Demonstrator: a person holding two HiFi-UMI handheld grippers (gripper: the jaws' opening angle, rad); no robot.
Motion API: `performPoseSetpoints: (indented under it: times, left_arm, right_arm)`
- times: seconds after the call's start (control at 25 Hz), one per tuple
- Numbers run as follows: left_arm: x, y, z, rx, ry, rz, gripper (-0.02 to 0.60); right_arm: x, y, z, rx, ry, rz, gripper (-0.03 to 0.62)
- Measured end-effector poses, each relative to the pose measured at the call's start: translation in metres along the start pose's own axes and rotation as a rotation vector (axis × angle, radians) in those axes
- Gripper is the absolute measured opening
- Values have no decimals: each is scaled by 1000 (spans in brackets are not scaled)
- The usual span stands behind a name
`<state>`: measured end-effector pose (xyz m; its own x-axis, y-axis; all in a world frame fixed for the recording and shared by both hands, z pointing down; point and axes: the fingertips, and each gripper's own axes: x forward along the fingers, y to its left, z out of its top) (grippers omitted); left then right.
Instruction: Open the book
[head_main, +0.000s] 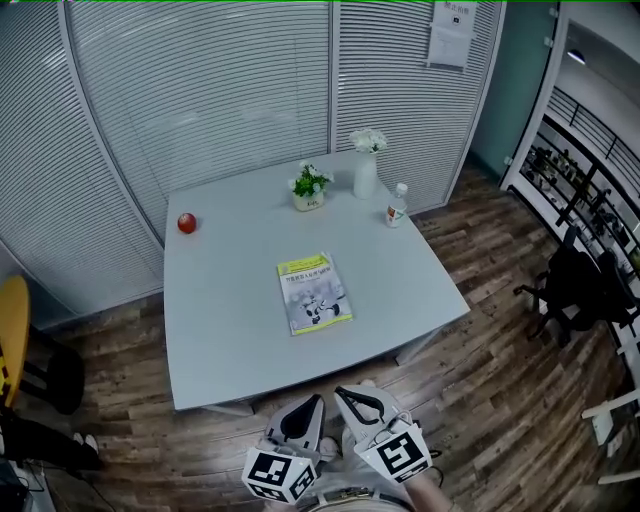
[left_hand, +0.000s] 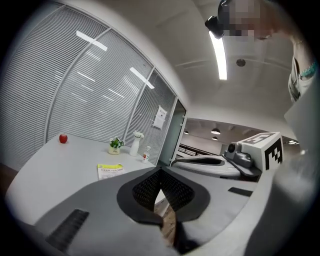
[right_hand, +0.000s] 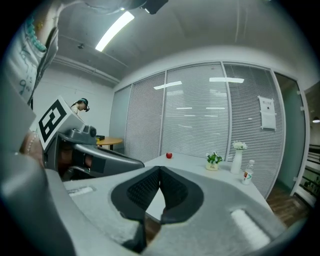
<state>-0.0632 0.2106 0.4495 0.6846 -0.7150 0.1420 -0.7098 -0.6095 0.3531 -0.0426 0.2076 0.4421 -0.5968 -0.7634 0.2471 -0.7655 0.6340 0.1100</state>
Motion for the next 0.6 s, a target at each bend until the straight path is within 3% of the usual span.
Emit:
performPoseSetpoints:
  times: [0.6]
  left_arm:
    - [56,54,31,-7,-38,59,-2]
  right_arm:
    - [70,-49,14,-12,-1,78,3]
